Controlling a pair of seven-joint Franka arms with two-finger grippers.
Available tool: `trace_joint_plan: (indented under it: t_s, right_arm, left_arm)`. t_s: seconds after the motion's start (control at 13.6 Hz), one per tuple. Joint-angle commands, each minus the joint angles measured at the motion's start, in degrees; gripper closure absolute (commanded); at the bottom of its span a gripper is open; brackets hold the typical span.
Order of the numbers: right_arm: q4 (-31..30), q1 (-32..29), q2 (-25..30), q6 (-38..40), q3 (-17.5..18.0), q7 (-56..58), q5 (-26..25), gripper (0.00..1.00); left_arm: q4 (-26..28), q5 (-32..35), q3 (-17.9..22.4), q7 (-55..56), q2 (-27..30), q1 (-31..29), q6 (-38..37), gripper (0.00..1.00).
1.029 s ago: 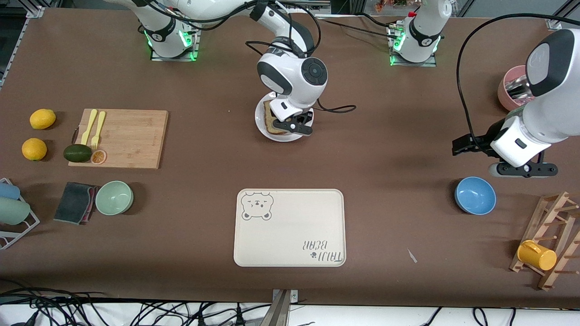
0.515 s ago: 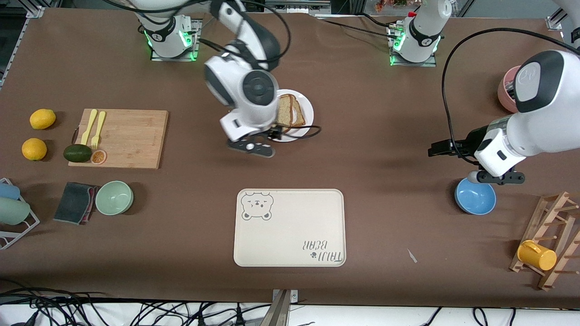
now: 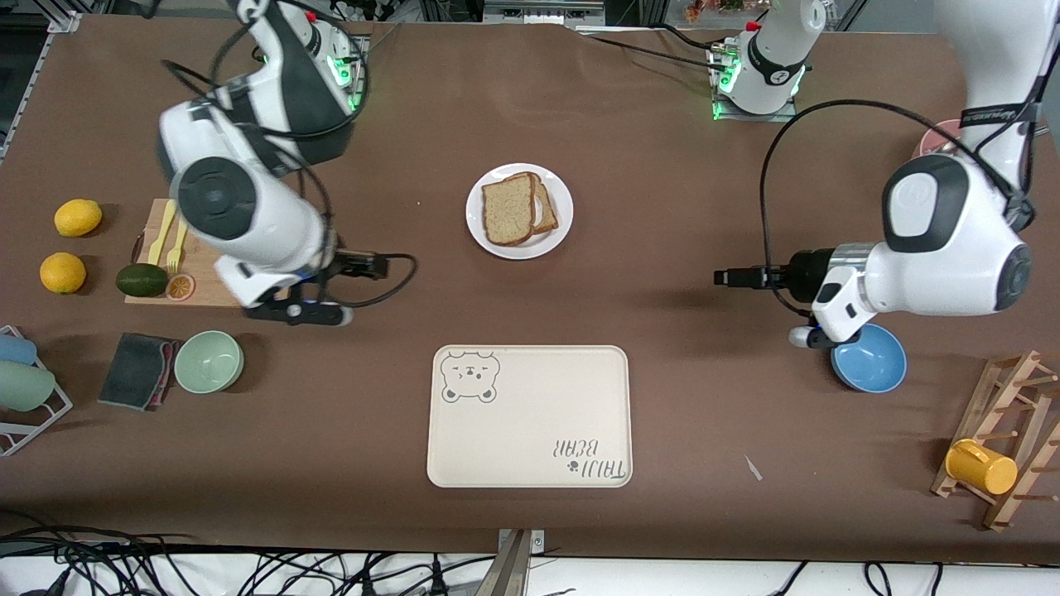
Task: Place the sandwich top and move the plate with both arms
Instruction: 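Lay the bread onto the egg toast and open the right gripper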
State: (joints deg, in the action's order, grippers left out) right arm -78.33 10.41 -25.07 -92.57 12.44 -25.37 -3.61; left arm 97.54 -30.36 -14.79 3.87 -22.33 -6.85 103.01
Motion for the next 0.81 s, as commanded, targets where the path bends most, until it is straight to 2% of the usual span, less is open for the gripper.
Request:
trace_joint_plan:
  t_s: [0.0,0.29,0.44,0.59,0.74]
  right_arm:
    - [-0.9,0.2,3.8,1.5,-7.6,10.4,5.9,0.0]
    - [-0.9,0.2,7.1,6.3,-19.4,23.2,11.9,0.0]
    - [-0.9,0.2,8.2,9.0,-22.5,27.4,12.1,0.0]
    - [-1.0,0.2,10.0,10.0,-23.8,28.6,11.6,0.0]
    - [-1.1,0.2,10.7,10.5,-24.7,28.6,11.0,0.0]
  left_arm:
    - [5.9,-4.0,-2.8,-2.7,0.9,0.0,7.4,0.0]
    - [14.0,-9.9,-9.4,-3.1,0.4,0.1,20.6,0.0]
    - [17.0,-17.0,-11.0,-8.8,-0.5,0.1,24.5,0.0]
    - [19.1,-24.9,-11.0,-18.1,-2.1,0.2,25.0,0.0]
    - [20.8,-29.2,-11.0,-25.9,-2.9,0.3,25.1,0.0]
